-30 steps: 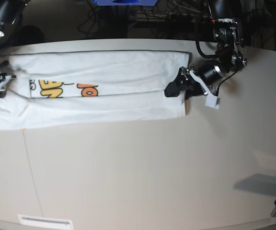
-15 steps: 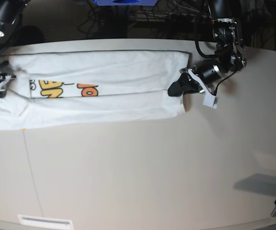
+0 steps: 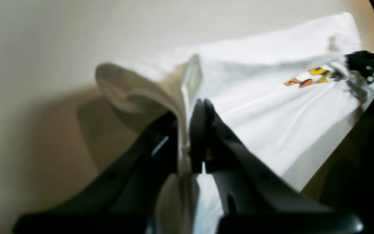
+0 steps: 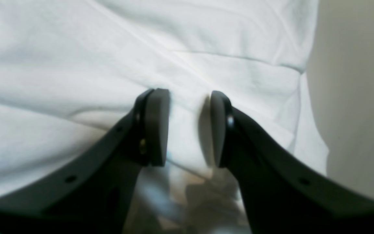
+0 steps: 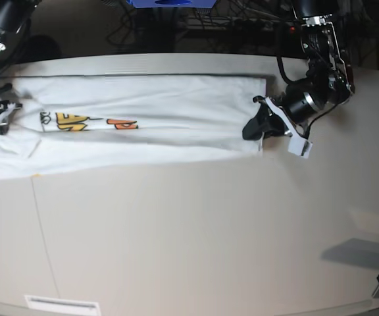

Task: Fold the T-shirt properly
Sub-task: 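Move the left gripper to the strip's collar end and grasp it, then drag the collar end with the left gripper toward the right gripper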

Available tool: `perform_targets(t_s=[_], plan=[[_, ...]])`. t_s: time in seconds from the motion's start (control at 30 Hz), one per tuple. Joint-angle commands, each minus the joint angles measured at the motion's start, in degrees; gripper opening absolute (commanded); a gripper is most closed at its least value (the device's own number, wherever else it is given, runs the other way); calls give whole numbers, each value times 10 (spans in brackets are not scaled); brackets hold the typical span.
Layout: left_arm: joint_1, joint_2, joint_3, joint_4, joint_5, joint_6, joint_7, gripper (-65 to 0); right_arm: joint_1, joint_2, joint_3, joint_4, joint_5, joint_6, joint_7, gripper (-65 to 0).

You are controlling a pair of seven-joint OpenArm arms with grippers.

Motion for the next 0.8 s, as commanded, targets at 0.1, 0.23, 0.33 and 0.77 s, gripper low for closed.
perform_targets(t_s=[0.1, 0.23, 0.33, 0.77], plan=[[-16, 14, 29, 53, -10, 34, 2, -650, -4, -1, -5, -1, -22, 11, -45, -441], [-30, 32, 58, 53, -10, 65, 2, -650, -5, -5, -5, 1, -22, 13, -45, -441], [-34, 46, 88, 56, -10, 92, 2, -650, -5, -5, -5, 1, -22, 13, -45, -441], [-53, 129, 165, 53, -6, 147, 2, -650, -17, -4, -6, 1, -22, 14, -45, -441]])
